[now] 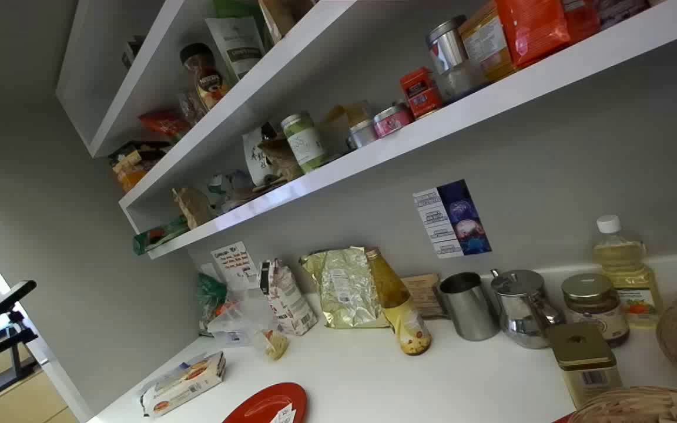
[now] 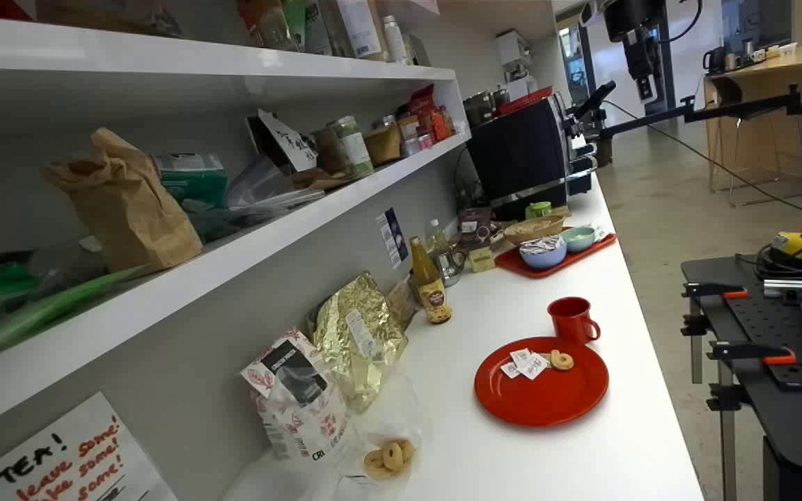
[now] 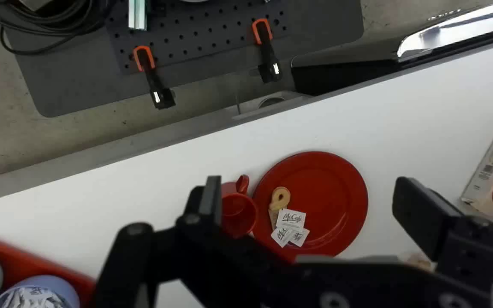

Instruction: Put the cup on the plate

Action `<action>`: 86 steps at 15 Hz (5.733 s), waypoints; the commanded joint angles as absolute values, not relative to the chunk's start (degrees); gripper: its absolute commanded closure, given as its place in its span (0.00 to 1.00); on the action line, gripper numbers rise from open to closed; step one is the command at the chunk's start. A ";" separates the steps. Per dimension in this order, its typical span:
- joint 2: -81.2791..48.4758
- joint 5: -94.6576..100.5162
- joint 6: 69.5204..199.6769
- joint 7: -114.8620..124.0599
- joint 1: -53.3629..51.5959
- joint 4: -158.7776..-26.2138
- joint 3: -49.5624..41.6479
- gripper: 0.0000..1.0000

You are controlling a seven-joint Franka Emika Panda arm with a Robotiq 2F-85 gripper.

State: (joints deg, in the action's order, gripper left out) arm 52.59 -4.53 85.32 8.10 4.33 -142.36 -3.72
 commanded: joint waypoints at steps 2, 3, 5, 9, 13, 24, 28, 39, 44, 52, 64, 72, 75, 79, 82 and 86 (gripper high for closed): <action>52.48 -4.94 85.17 7.52 5.25 -142.19 -3.17 0.00; 52.48 -4.94 85.17 7.52 5.25 -142.19 -3.17 0.00; 52.48 -4.94 85.17 7.52 5.25 -142.19 -3.17 0.00; 50.62 -5.68 90.26 8.35 5.87 -142.47 -3.55 0.00; 44.61 -9.81 101.77 8.60 6.53 -144.66 -5.12 0.00; 25.72 -8.89 118.47 9.45 5.25 -156.18 -2.39 0.00; 21.45 -7.69 127.49 11.51 5.25 -156.88 -0.28 0.00; 12.04 17.47 146.90 33.45 12.44 -156.04 5.47 0.00; 6.57 20.95 147.69 41.08 11.79 -152.87 4.86 0.00; -5.57 25.80 150.72 47.28 9.61 -146.21 -0.60 0.00; -14.53 14.51 150.35 40.95 4.00 -141.77 -6.66 0.00; -16.69 8.90 149.50 36.85 3.09 -141.05 -7.22 0.00; -17.68 7.40 148.98 35.00 3.00 -140.87 -7.40 0.00; -18.71 7.05 149.02 32.55 2.58 -140.89 -7.69 0.40; -19.19 7.03 148.86 31.62 2.22 -140.56 -8.07 0.63; -19.68 6.68 148.69 31.06 1.89 -140.01 -8.37 0.94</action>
State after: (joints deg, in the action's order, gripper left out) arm -18.51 9.00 149.95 33.51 3.27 -141.69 -7.26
